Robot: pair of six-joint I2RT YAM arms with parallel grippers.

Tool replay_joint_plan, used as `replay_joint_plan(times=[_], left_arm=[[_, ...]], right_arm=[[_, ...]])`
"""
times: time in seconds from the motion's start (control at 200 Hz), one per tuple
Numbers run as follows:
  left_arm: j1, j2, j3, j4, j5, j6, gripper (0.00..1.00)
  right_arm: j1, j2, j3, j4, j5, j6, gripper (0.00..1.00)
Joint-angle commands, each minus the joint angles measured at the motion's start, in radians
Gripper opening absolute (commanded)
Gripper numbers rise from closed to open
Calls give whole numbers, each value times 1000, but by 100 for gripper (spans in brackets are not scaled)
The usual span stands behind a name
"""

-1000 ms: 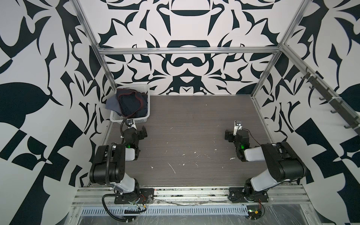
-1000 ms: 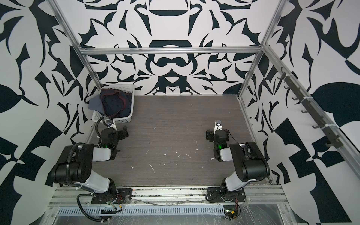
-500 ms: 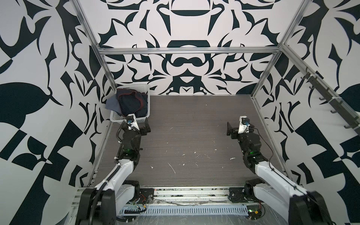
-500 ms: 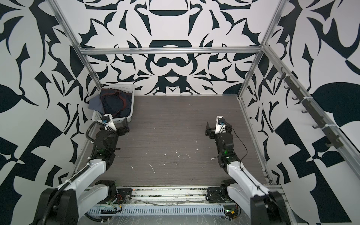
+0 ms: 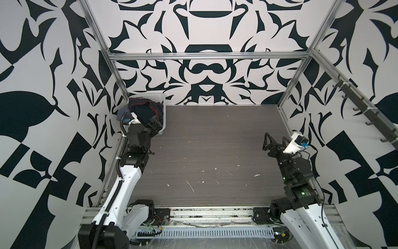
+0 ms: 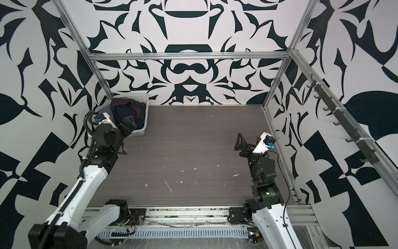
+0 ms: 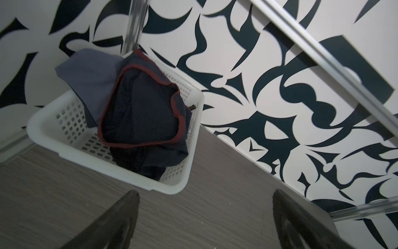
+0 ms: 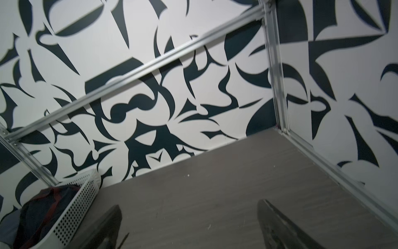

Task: Fold and stack tank tops
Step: Pick up the tank top from the basket.

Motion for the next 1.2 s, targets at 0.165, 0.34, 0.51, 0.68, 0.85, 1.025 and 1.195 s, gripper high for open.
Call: replay_joint_plan(times=[0.165,0.34,0.51,0.68,0.85,1.025,1.195], left_arm=[[25,440,454,-413,-126,38,99],[107,711,757,-617,-127,9,99],[145,870,939,-665,-129,23,99],[173,1009,1108,-723,-134,54,99],[195,1123,1204,-717,-76,70,99],[194,1234,1283,-727,-36,79,95],[195,1275,1302,-706,4,89,66]], right_arm=[[1,309,221,-254,-90,15,99],[12,469,284,-292,-143,28,100],[105,585,313,-296,-124,13,99],[188,646,294,-257,-94,16,100],[213,660,269,-242,-88,24,99],[215,655,245,-245,-77,20,99],[215,664,232,-246,-88,23,100]])
